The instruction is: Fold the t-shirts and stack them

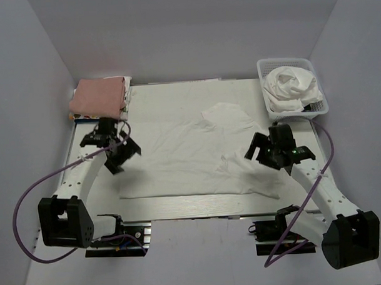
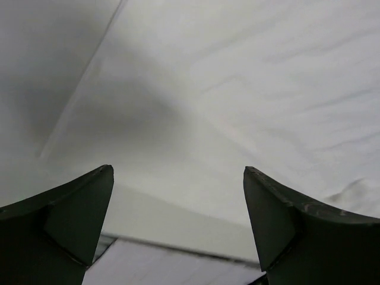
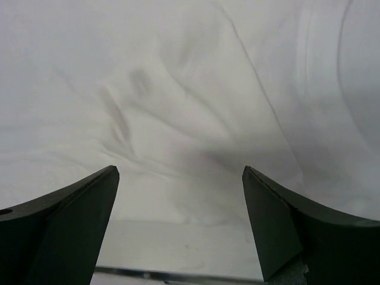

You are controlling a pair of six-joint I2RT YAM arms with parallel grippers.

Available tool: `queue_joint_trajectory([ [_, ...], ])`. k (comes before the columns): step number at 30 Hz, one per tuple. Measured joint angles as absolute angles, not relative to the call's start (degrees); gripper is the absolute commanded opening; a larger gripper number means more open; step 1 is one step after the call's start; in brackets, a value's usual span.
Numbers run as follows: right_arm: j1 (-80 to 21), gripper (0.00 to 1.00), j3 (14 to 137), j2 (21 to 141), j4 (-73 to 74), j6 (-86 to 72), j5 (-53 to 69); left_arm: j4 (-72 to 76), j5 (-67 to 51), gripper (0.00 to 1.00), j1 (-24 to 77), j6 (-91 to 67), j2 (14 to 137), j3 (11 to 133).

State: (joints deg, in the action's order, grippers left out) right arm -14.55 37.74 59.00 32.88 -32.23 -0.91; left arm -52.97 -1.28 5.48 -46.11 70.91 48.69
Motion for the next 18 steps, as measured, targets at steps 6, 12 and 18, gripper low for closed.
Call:
queue_joint_trajectory([
  [6, -14.59, 0.90, 49.69, 60.71, 21.28, -32.45, -5.34, -44.62, 6.20, 1.00, 4.40, -44.91, 82.50, 71.72],
  [12, -14.41, 0.90, 58.76, 74.87, 13.32, -32.77, -5.74, -43.24, 11.94, 1.00, 3.77, -42.72, 106.89, 90.56],
  [18, -14.35, 0.90, 74.63, 92.51, 14.04, -29.67, -5.74, -42.92, 13.89, 0.97, 3.27, -39.99, 123.00, 102.50],
])
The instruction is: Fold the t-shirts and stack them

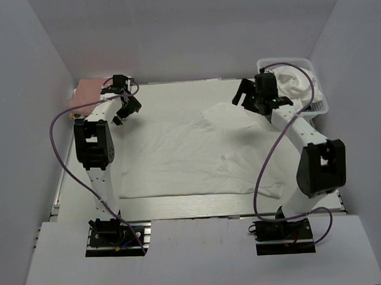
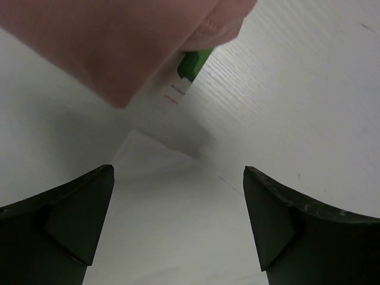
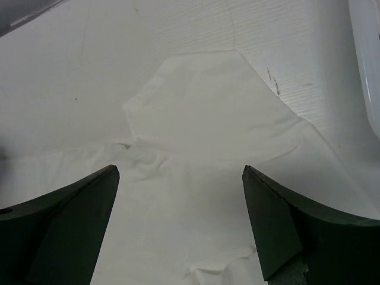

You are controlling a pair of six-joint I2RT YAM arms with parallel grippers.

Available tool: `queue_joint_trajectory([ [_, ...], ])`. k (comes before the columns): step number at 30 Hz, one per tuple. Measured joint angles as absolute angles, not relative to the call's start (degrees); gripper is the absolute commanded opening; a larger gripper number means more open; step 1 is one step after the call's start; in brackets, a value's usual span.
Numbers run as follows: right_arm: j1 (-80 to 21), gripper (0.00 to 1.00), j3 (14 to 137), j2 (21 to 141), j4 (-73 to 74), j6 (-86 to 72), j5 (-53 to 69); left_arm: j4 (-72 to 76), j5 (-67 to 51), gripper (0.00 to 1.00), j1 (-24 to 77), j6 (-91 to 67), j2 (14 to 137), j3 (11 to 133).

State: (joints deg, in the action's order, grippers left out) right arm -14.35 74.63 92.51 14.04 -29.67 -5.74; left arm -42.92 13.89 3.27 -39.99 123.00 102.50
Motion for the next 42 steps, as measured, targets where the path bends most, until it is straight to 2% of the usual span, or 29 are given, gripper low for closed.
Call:
queue_joint_trajectory([
  [6, -14.35, 0.90, 82.39, 102.06, 16.95, -26.15, -7.70, -43.33, 14.90, 0.91, 3.09, -38.35, 129.71, 109.23],
  [8, -14.35, 0.90, 84.07, 104.73, 17.80, -24.97, -8.93, -43.55, 15.44, 0.85, 3.09, -38.11, 130.13, 109.23],
  [13, -14.35, 0.90, 90.45, 111.39, 20.82, -22.76, -12.21, -43.77, 17.26, 0.81, 3.09, -38.11, 130.02, 108.33],
  [17, -14.35, 0.90, 91.31, 112.40, 21.12, -21.82, -13.21, -43.48, 18.72, 0.80, 3.11, -38.22, 129.54, 104.12],
  [19, -14.35, 0.90, 91.31, 112.53, 21.10, -21.65, -13.39, -43.27, 19.66, 0.75, 3.25, -38.57, 129.29, 103.11],
  [22, -14.26, 0.90, 91.31, 112.92, 21.04, -21.43, -13.37, -42.94, 20.80, 0.61, 3.51, -39.03, 129.19, 102.74],
  [23, -14.26, 0.90, 91.31, 113.12, 20.99, -21.32, -13.37, -42.94, 20.91, 0.51, 3.55, -39.18, 129.19, 102.83],
  [28, -14.26, 0.90, 92.68, 115.94, 21.08, -20.27, -14.04, -44.29, 21.15, 0.29, 3.66, -39.81, 129.49, 103.53],
  [29, -14.26, 0.90, 93.89, 117.23, 21.15, -20.08, -14.41, -44.38, 20.88, 0.19, 3.68, -39.81, 129.51, 103.57],
  [32, -14.24, 0.90, 100.42, 122.78, 21.74, -19.51, -15.05, -44.18, 20.47, 0.00, 3.70, -40.01, 129.47, 103.39],
  [37, -13.98, 0.90, 110.89, 131.02, 22.37, -18.65, -13.41, -42.39, 19.97, 0.00, 3.73, -39.88, 127.61, 100.16],
  [42, -13.96, 0.90, 115.13, 135.85, 20.16, -13.61, -9.56, -41.60, 18.83, 0.00, 3.73, -39.81, 126.21, 98.10],
])
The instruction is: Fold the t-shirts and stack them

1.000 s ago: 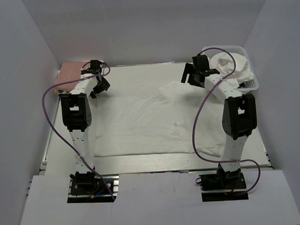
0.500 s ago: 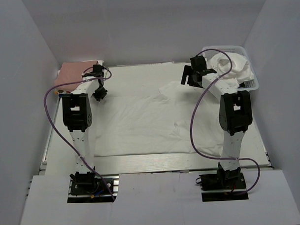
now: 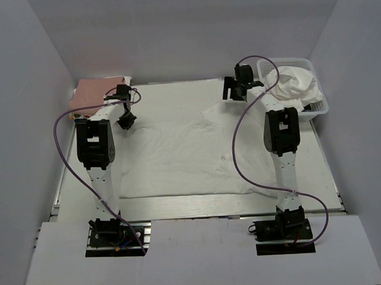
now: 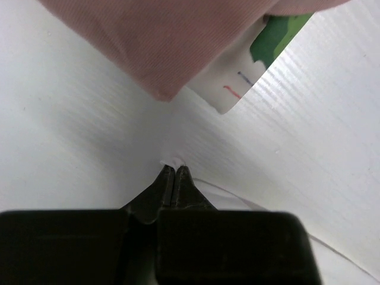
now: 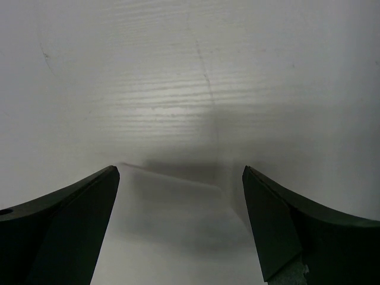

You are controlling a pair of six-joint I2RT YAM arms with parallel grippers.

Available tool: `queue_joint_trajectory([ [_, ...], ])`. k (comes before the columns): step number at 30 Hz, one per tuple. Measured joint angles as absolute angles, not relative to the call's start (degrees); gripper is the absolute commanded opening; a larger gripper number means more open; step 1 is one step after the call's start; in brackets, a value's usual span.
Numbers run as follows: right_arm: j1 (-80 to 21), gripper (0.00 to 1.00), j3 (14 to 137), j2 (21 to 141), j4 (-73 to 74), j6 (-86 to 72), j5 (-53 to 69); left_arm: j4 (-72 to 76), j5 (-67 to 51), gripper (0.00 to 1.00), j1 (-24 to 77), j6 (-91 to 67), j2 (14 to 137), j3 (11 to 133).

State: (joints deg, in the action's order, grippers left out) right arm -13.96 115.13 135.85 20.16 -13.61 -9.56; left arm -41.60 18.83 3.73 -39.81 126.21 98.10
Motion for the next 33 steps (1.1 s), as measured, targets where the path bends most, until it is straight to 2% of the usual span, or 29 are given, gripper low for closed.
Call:
queue_joint_trajectory([
  [4, -14.24, 0.90, 124.97, 143.50, 19.73, -9.47, -7.86, -41.47, 18.22, 0.00, 3.73, -39.57, 124.92, 96.36],
  [7, -14.66, 0.90, 126.56, 145.47, 20.01, -6.98, -7.01, -41.39, 17.93, 0.00, 3.73, -39.42, 123.94, 95.33],
  [11, -15.38, 0.78, 122.58, 144.55, 18.92, -4.49, -6.66, -41.36, 17.93, 0.00, 3.73, -39.42, 122.63, 94.45],
  [14, -15.68, 0.65, 119.85, 142.71, 19.29, -3.73, -6.02, -41.28, 17.85, 0.00, 3.75, -39.42, 122.13, 94.43],
  [15, -15.77, 0.51, 119.09, 142.17, 19.33, -3.55, -5.96, -41.25, 17.78, 0.00, 3.75, -39.42, 122.02, 94.43],
  [18, -15.77, 0.23, 116.40, 140.46, 19.29, -3.03, -5.89, -40.88, 17.72, 0.00, 3.75, -39.40, 121.86, 94.43],
  [19, -15.77, 0.10, 115.90, 140.11, 19.42, -3.18, -5.89, -40.82, 17.69, 0.00, 3.75, -39.31, 121.82, 94.43],
  [21, -15.75, 0.00, 115.59, 139.83, 19.57, -3.14, -6.20, -40.47, 17.54, 0.00, 3.75, -39.11, 121.64, 94.26],
  [26, -15.86, 0.00, 111.70, 136.75, 18.59, -2.92, -5.82, -40.07, 17.41, 0.00, 4.01, -38.89, 119.72, 92.84],
  [33, -17.19, 0.00, 83.00, 112.95, 7.73, -1.69, -2.35, -39.27, 17.80, 0.00, 5.08, -38.83, 108.90, 82.30],
])
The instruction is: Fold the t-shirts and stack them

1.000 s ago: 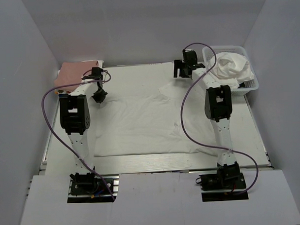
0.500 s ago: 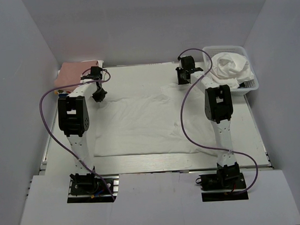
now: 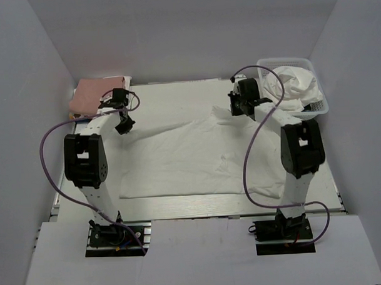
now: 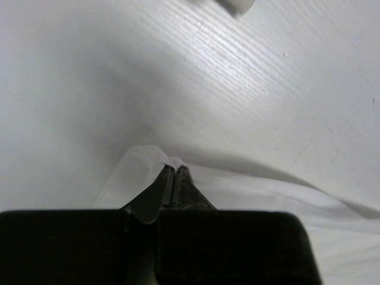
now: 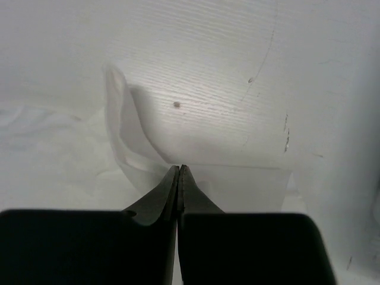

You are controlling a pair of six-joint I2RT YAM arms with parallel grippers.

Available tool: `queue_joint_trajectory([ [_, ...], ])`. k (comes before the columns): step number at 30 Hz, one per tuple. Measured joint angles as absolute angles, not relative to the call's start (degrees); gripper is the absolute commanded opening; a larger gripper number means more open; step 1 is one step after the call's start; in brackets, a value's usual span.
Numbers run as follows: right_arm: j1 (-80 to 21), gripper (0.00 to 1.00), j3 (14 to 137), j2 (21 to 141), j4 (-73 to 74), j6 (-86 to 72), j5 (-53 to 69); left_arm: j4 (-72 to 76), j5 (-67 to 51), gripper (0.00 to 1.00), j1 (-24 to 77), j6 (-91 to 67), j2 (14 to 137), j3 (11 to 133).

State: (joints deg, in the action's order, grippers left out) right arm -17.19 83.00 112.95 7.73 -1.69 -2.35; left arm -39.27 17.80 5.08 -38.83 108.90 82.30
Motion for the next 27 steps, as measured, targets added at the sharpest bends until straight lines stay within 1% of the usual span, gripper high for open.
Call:
queue_joint_trajectory([
  [7, -18.50, 0.00, 64.90, 93.69, 2.37, -1.83, -3.57, -38.02, 18.06, 0.00, 6.26, -40.62, 99.18, 71.75],
  [11, -18.44, 0.00, 56.12, 84.88, 4.16, -2.70, -6.79, -39.64, 19.92, 0.00, 6.87, -43.40, 95.57, 67.37],
  [16, -18.41, 0.00, 50.43, 74.74, 9.67, -4.10, -10.92, -44.36, 24.95, 0.00, 7.07, -48.73, 91.31, 65.10],
  [21, -18.39, 0.00, 46.11, 67.11, 13.61, -6.28, -12.34, -46.39, 26.81, 0.00, 7.07, -51.66, 89.01, 62.59],
  [27, -18.46, 0.00, 42.00, 63.37, 18.46, -8.95, -13.21, -46.72, 26.98, 0.00, 7.09, -52.84, 89.03, 62.17],
])
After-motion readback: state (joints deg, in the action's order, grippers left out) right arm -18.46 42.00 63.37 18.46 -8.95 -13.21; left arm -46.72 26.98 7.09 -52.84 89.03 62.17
